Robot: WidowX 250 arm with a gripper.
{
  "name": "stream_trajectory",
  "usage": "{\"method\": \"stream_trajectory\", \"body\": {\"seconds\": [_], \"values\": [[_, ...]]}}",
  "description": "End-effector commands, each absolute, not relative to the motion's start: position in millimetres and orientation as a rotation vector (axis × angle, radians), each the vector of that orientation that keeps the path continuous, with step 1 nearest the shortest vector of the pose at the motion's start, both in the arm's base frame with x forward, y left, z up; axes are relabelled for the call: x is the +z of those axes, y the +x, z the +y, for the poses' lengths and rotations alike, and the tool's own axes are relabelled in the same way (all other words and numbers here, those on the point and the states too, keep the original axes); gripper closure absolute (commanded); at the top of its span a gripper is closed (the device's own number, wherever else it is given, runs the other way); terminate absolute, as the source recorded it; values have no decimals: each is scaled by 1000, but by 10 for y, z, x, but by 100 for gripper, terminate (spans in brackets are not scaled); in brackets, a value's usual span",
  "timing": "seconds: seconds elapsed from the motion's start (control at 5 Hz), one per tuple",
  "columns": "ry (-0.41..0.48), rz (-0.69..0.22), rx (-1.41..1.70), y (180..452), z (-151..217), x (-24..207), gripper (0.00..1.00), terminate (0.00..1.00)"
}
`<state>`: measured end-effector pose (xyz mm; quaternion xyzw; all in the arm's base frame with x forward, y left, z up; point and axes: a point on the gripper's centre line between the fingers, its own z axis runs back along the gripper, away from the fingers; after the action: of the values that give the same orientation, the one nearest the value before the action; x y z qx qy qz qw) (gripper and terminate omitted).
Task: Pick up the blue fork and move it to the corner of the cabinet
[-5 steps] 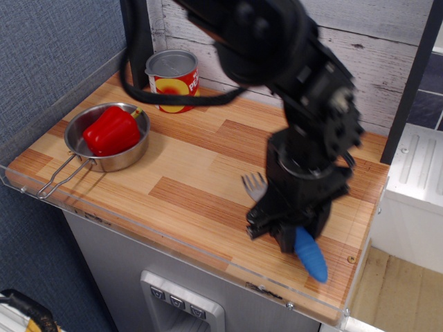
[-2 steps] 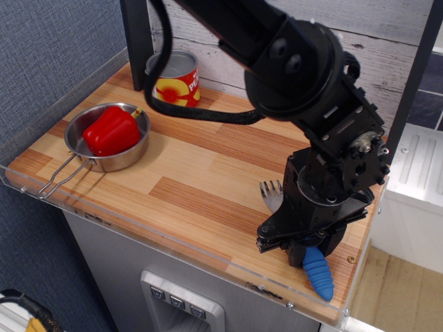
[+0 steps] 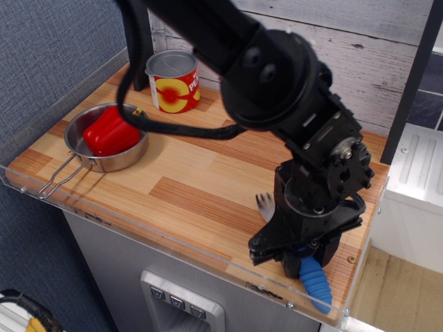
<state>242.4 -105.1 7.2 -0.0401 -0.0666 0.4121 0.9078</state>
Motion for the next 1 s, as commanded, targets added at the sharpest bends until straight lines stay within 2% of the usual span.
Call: {"method": "stream_trajectory", "body": {"seconds": [0.0, 0.2, 0.8], "values": [[-139, -104, 847, 2457, -879, 182, 0, 0], [-94, -109, 845, 2463, -902, 260, 0, 0], [-126, -209, 870, 2477, -852, 634, 0, 0]]}}
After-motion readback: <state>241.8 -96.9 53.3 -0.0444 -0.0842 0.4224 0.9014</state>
